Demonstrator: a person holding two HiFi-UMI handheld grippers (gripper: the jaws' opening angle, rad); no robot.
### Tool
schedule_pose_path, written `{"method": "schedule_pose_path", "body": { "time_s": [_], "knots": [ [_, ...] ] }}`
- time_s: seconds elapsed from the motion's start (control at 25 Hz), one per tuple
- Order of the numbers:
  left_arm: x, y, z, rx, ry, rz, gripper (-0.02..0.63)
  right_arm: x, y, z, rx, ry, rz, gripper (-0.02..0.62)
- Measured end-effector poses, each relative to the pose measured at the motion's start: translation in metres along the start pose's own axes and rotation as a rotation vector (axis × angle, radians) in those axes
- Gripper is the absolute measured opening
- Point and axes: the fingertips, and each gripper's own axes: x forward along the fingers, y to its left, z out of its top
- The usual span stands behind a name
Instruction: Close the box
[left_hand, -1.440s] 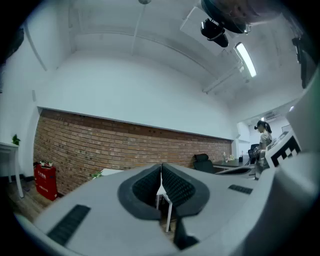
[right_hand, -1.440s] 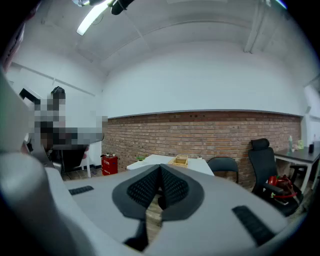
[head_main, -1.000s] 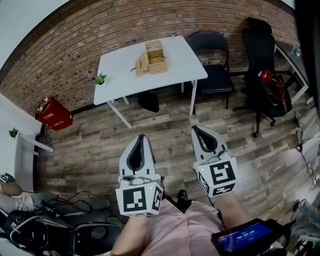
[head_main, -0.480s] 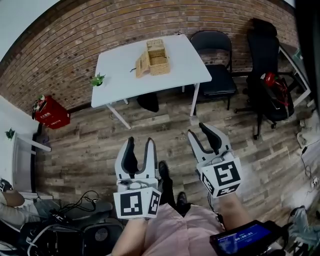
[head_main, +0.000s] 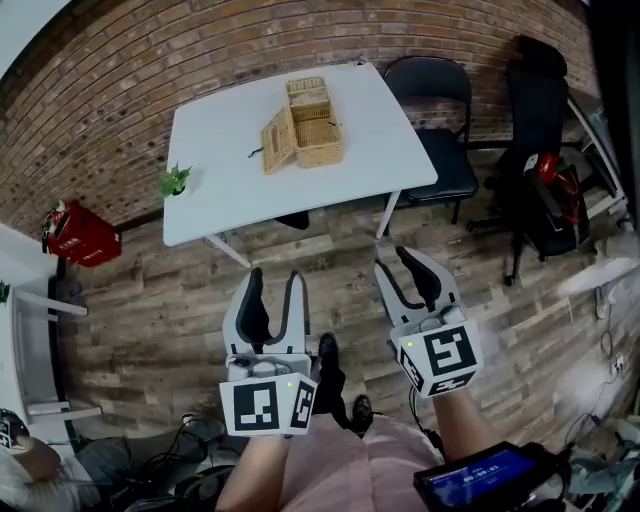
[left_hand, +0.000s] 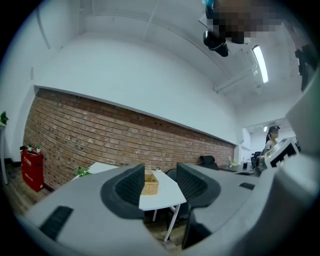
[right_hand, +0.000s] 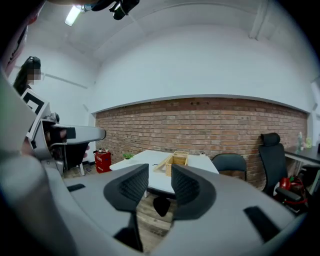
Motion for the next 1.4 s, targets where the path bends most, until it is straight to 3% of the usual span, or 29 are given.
{"method": "schedule_pose_path", "body": {
  "time_s": [0.32,0.68,1.04,1.4],
  "knots": [
    [0.07,0.032,0.01,-0.005,-0.001,-0.056,0.206,0.068,-0.023,0.031,0.002,-0.016,-0.057,0.135],
    [0.12,0.043,0.009,-0.006,0.016,-0.092,0.206,0.103,-0.05,0.055,0.001,-0.039,-0.094,0.13],
    [0.187,0.046,-0.028,0.002,0.102,-0.075,0.206,0.161,-0.093,0.033,0.011,-0.005,-0.063,0.127],
    [0.276,0.052,-0.053,0.009,0.159,-0.009,0.206,0.243,-0.147,0.013,0.068,0.05,0.042,0.123]
  ]
}}
